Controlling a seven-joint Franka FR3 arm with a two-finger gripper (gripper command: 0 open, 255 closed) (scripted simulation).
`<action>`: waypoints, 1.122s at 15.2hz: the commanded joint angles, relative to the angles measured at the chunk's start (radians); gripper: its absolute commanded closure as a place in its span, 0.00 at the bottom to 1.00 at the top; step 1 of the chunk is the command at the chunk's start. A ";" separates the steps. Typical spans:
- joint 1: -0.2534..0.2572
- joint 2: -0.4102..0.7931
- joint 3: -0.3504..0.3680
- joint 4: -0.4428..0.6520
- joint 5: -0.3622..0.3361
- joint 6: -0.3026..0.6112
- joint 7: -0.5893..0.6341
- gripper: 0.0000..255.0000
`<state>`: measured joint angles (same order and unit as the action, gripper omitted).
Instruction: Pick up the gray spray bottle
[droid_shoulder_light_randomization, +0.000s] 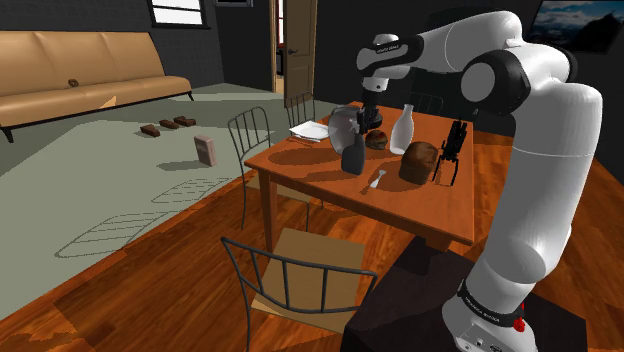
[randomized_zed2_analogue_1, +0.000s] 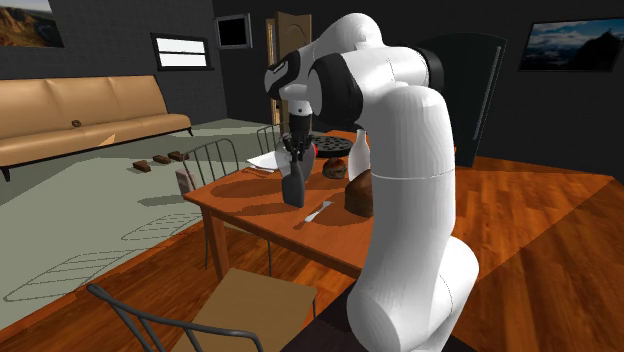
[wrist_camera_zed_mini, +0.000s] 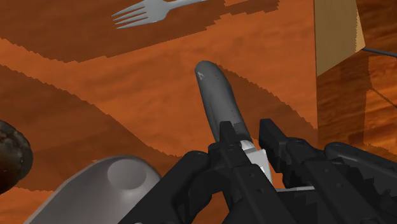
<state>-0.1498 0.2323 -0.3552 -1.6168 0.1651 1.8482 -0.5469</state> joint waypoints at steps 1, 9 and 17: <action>-0.001 0.000 0.000 0.012 -0.001 -0.013 0.001 1.00; -0.007 0.002 -0.003 0.121 -0.003 -0.121 0.010 1.00; -0.015 0.015 -0.005 0.223 0.001 -0.209 0.015 1.00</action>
